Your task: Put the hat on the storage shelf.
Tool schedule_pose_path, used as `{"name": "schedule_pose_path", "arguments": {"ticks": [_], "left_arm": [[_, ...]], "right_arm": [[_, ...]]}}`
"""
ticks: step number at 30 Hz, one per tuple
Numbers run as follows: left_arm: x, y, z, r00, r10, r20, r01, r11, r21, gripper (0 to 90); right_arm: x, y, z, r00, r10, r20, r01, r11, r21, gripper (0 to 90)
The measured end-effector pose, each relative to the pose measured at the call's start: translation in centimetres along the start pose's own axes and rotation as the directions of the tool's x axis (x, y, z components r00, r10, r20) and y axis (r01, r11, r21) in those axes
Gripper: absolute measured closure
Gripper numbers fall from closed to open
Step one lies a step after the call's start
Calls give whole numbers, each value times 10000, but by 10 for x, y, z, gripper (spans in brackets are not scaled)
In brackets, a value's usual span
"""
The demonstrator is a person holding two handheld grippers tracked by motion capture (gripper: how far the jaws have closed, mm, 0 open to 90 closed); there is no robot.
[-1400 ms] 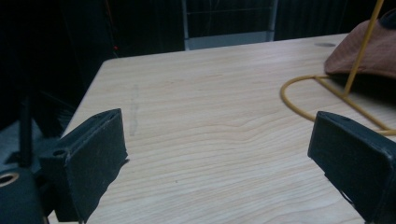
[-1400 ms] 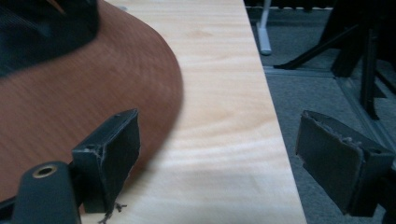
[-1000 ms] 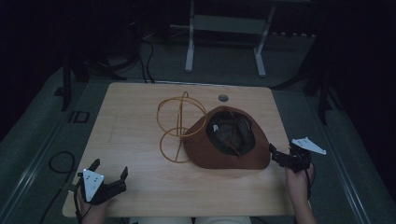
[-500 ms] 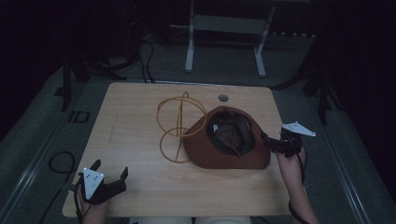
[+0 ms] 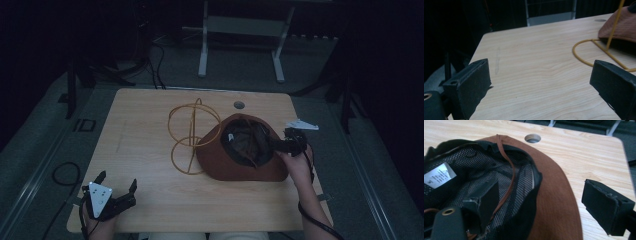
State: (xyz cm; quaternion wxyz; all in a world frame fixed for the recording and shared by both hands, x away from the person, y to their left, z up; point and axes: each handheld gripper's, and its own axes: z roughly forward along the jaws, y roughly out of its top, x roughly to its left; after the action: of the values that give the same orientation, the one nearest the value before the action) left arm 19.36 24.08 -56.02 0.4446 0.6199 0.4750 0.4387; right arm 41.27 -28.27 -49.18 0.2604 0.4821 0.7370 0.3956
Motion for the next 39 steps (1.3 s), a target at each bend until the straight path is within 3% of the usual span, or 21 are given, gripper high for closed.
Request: {"name": "schedule_pose_path", "arguments": {"ticks": [7, 12, 19, 25, 26, 30, 35, 39], "left_arm": [[-4, 1, 1, 9979, 63, 643, -65, 10000, 29, 38], [-6, 0, 2, 9968, 222, 771, -241, 9994, 234, 37], [-6, 0, 2, 9951, 95, 987, -131, 9993, 359, 38], [-4, -2, 4, 9942, 1, 1072, -54, 9988, 485, 38], [-4, -2, 4, 9942, -1, 1078, -52, 9988, 484, 38], [-4, -2, 5, 9933, -107, 1152, 43, 9984, 561, 38], [-2, -3, 5, 9923, -274, 1206, 205, 9981, 584, 39], [-2, -3, 5, 9920, -368, 1207, 297, 9977, 605, 39]], "right_arm": [[2, 10, 24, 9998, -152, -122, 159, 9981, 593, 180], [5, 17, 37, 9994, -283, -223, 301, 9959, 848, 179], [8, 20, 58, 9985, -548, -18, 546, 9892, 1361, 186], [11, 17, 73, 9947, -944, 409, 851, 9782, 1894, 264], [11, 15, 75, 9941, -994, 439, 887, 9757, 2005, 328], [13, 12, 82, 9902, -1252, 626, 1063, 9636, 2451, 439], [16, 8, 90, 9887, -1349, 651, 1098, 9483, 2978, 428], [20, 4, 92, 9808, -1654, 1030, 1271, 9439, 3048, 551]]}}
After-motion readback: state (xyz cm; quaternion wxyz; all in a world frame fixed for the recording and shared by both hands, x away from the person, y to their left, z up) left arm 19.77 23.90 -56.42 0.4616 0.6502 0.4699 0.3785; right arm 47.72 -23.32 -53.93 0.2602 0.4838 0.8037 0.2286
